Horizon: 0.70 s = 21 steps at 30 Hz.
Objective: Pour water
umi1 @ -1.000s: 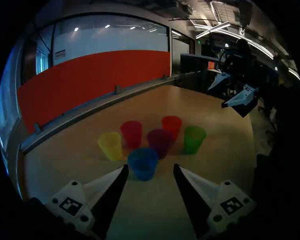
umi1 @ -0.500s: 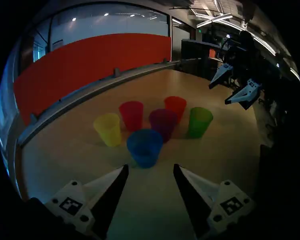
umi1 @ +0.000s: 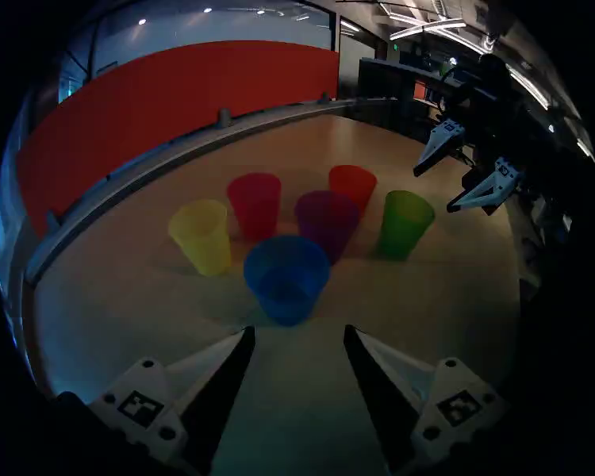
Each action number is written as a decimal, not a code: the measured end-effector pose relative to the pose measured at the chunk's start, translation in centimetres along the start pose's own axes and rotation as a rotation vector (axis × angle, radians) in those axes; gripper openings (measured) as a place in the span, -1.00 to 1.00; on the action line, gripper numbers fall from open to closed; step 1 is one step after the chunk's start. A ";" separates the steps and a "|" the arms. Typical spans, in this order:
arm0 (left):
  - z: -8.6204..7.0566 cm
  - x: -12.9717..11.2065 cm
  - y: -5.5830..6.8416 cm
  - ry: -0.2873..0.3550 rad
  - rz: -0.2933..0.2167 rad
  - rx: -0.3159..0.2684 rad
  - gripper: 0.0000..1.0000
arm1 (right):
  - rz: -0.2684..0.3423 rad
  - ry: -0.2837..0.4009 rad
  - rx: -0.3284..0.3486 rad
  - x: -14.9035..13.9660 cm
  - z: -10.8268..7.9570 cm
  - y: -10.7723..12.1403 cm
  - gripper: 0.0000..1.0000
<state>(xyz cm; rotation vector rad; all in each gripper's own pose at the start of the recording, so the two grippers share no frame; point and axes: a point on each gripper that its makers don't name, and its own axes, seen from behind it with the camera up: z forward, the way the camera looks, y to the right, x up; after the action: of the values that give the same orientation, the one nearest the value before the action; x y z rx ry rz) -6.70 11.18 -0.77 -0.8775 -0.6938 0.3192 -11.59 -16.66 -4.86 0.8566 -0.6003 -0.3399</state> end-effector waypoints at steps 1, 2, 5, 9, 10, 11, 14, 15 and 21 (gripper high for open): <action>0.3 -0.1 0.0 -0.004 0.001 -0.002 0.64 | 0.000 -0.005 0.003 -0.2 0.2 0.0 1.00; 0.5 -0.1 -0.1 -0.008 0.001 -0.004 0.65 | 0.001 -0.010 0.005 -0.3 0.3 -0.1 1.00; 1.3 -0.3 -0.2 -0.020 0.001 -0.008 0.65 | 0.001 -0.025 0.010 -0.8 0.9 -0.1 1.00; 2.1 -0.3 -0.4 -0.029 -0.002 -0.012 0.65 | 0.005 -0.040 0.017 -1.2 1.7 -0.2 0.99; 2.3 -0.3 -0.5 -0.030 -0.002 -0.012 0.65 | 0.006 -0.044 0.019 -1.3 1.9 -0.2 0.99; 2.5 -0.2 -0.6 -0.031 -0.002 -0.013 0.65 | 0.007 -0.047 0.021 -1.4 2.1 -0.2 0.99; 3.1 -0.1 -0.7 -0.033 -0.005 -0.019 0.65 | 0.011 -0.057 0.023 -1.8 2.6 -0.1 0.99; 3.3 0.0 -0.6 -0.034 -0.005 -0.022 0.65 | 0.013 -0.060 0.025 -1.9 2.7 -0.1 1.00; 4.5 0.3 -0.7 -0.039 -0.009 -0.034 0.65 | 0.025 -0.071 0.037 -2.1 3.5 -0.3 0.99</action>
<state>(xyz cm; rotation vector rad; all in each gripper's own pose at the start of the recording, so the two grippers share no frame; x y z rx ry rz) -9.52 13.59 1.85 -0.9020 -0.7407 0.3183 -15.48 -17.88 -4.06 0.8743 -0.6845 -0.3383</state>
